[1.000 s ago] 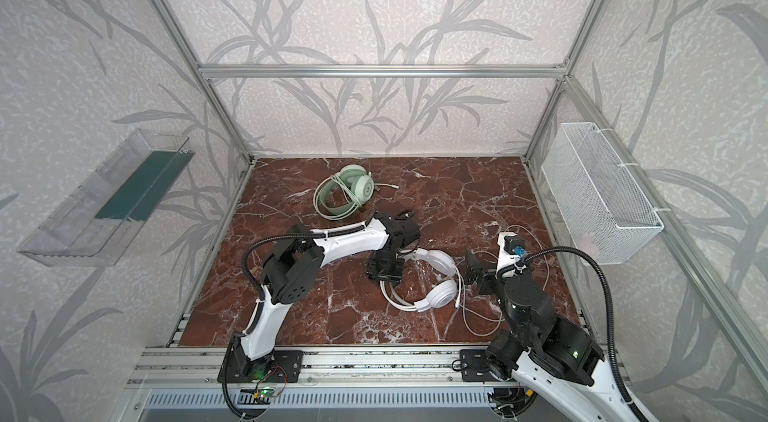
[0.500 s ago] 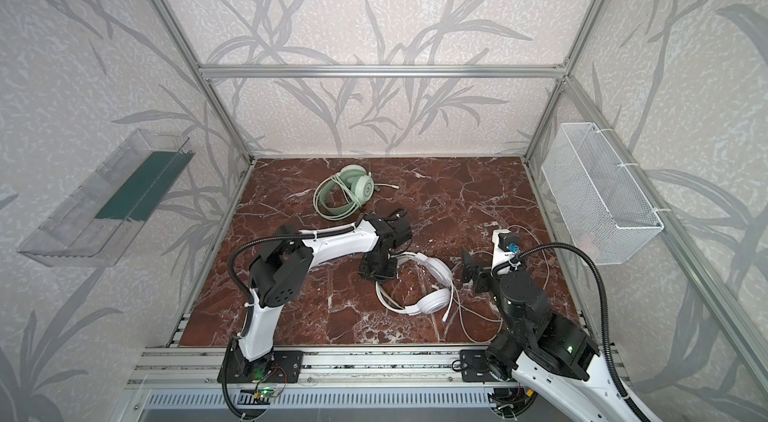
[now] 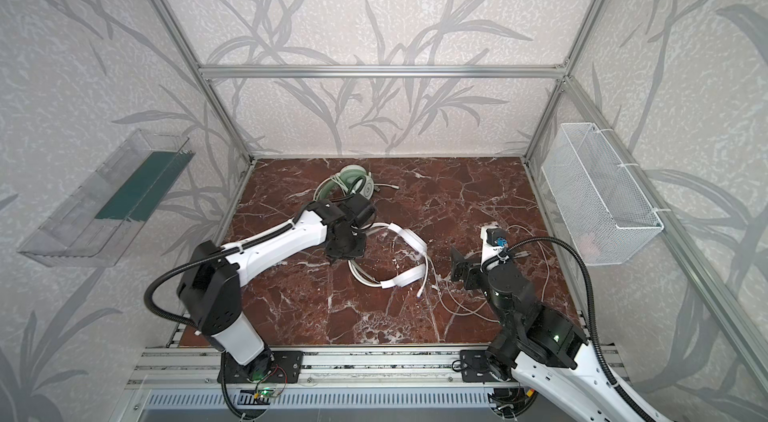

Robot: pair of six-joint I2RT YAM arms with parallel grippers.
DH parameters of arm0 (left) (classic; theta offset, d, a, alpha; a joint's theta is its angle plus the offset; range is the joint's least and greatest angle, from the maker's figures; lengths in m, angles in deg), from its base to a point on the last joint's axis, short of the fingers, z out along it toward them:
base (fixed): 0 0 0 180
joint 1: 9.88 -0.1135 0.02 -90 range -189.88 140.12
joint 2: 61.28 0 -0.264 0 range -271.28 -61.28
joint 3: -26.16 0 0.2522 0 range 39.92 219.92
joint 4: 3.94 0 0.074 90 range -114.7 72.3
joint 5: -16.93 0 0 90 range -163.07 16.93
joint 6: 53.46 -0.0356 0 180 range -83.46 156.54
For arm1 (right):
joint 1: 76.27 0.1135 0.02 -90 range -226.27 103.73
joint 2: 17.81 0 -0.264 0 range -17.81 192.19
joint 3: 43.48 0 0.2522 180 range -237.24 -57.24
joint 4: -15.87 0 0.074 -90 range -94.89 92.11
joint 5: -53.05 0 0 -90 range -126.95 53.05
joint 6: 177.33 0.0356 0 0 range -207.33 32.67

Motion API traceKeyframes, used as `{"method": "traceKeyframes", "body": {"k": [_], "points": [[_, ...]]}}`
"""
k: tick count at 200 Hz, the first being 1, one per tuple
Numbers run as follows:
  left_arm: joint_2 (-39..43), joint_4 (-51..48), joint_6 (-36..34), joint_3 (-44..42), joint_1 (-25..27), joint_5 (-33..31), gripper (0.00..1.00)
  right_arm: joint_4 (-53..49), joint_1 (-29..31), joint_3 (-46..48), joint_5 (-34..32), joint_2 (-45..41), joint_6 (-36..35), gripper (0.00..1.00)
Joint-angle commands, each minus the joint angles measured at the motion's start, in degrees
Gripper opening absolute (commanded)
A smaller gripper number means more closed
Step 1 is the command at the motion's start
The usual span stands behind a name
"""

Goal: Wrap the headphones

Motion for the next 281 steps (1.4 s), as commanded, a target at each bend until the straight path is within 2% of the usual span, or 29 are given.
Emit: {"method": "traceKeyframes", "body": {"k": [1, 11, 35, 66, 112, 137, 167, 191, 213, 247, 281], "points": [[5.89, 1.37, -1.13, -1.84, -1.00, -4.68, 0.00, 3.59, 0.14, 1.15, 2.17, 0.48, 0.40, 0.99], [8.14, 0.82, -0.67, -2.54, -1.64, -6.66, 0.00, 4.43, 0.14, 1.41, 2.80, 0.72, 0.29, 0.99], [14.00, 2.40, -1.27, -5.10, -3.48, -6.41, 0.00, 6.10, 0.14, 1.79, 3.47, 1.80, 0.32, 0.99], [20.74, 6.57, -0.14, -9.06, -9.17, 1.79, 0.00, 8.70, 0.14, 2.21, 4.69, 4.02, 0.50, 0.99], [23.27, 2.69, 0.60, -6.50, -15.53, 10.17, 0.00, 13.35, 0.14, 2.65, 7.30, 6.65, -0.76, 0.99], [24.90, 0.06, -0.85, -4.87, -16.75, 10.73, 0.00, 16.81, 0.14, 3.57, 11.54, 6.27, -3.50, 0.99], [27.90, -2.33, -1.97, -3.69, -18.48, 10.51, 0.00, 21.77, 0.14, 4.98, 20.26, 5.50, -6.87, 0.99], [28.41, -5.35, -3.21, -1.42, -20.37, 13.21, 0.00, 22.52, 0.19, 4.64, 20.05, 3.90, -8.02, 0.99], [27.75, -8.98, -4.71, 1.47, -21.20, 15.74, 0.00, 27.59, 0.14, 7.45, 20.09, 1.64, -10.29, 0.99], [28.37, -11.51, -4.44, 3.68, -22.70, 17.24, 0.00, 28.79, 0.19, 7.88, 26.25, 3.05, -10.51, 0.99], [29.13, -12.60, -3.68, 6.26, -26.11, 21.84, 0.00, 32.01, 0.17, 9.20, 32.13, 3.35, -11.25, 0.99]]}}
